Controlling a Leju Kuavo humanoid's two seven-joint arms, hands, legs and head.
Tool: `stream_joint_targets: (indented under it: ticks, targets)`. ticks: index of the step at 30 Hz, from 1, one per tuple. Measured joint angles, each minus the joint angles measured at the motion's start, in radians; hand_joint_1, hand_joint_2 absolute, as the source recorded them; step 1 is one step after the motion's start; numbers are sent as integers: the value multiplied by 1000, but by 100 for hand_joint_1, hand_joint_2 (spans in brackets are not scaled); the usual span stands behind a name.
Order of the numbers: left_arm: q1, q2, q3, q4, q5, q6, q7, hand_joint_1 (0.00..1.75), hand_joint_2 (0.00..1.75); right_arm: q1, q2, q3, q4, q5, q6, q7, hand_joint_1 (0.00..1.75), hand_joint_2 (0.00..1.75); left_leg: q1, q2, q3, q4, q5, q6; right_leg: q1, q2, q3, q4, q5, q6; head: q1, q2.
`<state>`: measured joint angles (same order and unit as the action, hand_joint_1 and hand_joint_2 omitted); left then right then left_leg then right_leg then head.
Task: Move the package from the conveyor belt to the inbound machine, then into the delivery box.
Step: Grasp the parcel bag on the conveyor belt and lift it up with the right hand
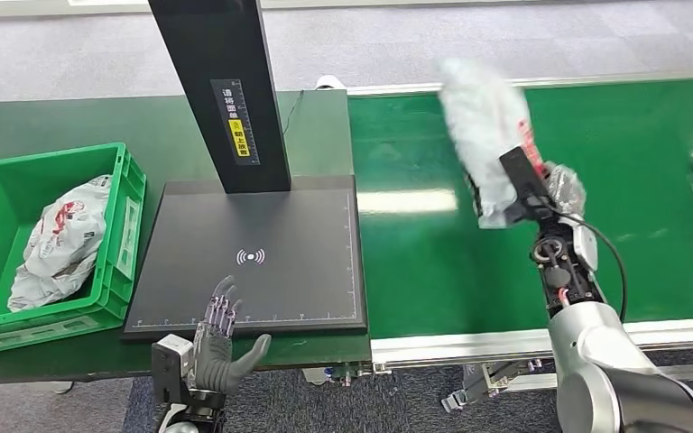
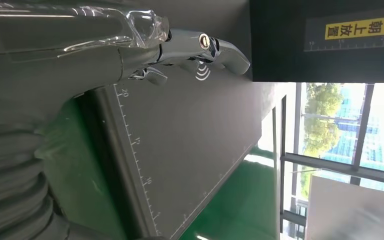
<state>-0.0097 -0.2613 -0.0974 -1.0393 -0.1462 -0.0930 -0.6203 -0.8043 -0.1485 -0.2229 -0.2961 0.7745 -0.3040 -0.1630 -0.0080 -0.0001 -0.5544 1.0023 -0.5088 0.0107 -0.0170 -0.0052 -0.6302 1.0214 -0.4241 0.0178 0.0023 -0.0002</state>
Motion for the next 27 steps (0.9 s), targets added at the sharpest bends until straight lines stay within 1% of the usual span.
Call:
stream_joint_targets:
  ticks: [2,3,5,8,13,16,18,21,25,27]
  targets:
    - [3,-2,1,-2,-1,6,-2,0,175,-21,8,-69,-20,-64,-86,-114,175,175,0,0,0,0,0,0,0,0,0,0,0,0,0,0]
    - [4,-4,1,-2,-2,9,-3,0,175,-27,13,-100,-29,-83,-110,-152,175,175,0,0,0,0,0,0,0,0,0,0,0,0,0,0]
    - [4,-6,1,-2,-2,13,-4,0,175,-34,20,-147,-42,-102,-133,-191,175,175,0,0,0,0,0,0,0,0,0,0,0,0,0,0]
    - [5,-7,2,-2,-2,20,-5,0,175,-36,29,-187,-54,-127,-158,-237,175,175,0,0,0,0,0,0,0,0,0,0,0,0,0,0]
    - [5,-10,1,-1,2,44,-13,0,175,-54,55,-252,-80,-215,-223,-394,175,175,0,0,0,0,0,0,0,0,0,0,0,0,0,0]
    - [5,-12,0,-1,3,52,-15,0,175,-73,70,-273,-91,-241,-222,-429,175,175,0,0,1,0,0,0,0,0,0,0,0,0,0,0]
    - [6,-14,0,-1,3,55,-17,0,175,-79,83,-278,-94,-239,-180,-429,175,175,0,1,0,0,0,0,0,0,0,0,0,0,0,0]
    - [8,-15,0,-1,4,57,-18,0,175,-78,123,-256,-92,-207,-35,-412,175,175,1,3,0,-1,0,0,0,3,0,1,0,0,0,0]
    - [10,-16,0,-6,2,52,-12,0,175,-36,223,-168,-79,-155,197,-352,175,175,2,6,2,-1,0,-1,2,5,0,1,0,-1,0,0]
    - [13,-16,1,-13,1,49,-7,0,175,1,281,-105,-65,-124,291,-313,175,175,3,5,2,-1,1,-2,3,5,-1,1,0,-1,0,0]
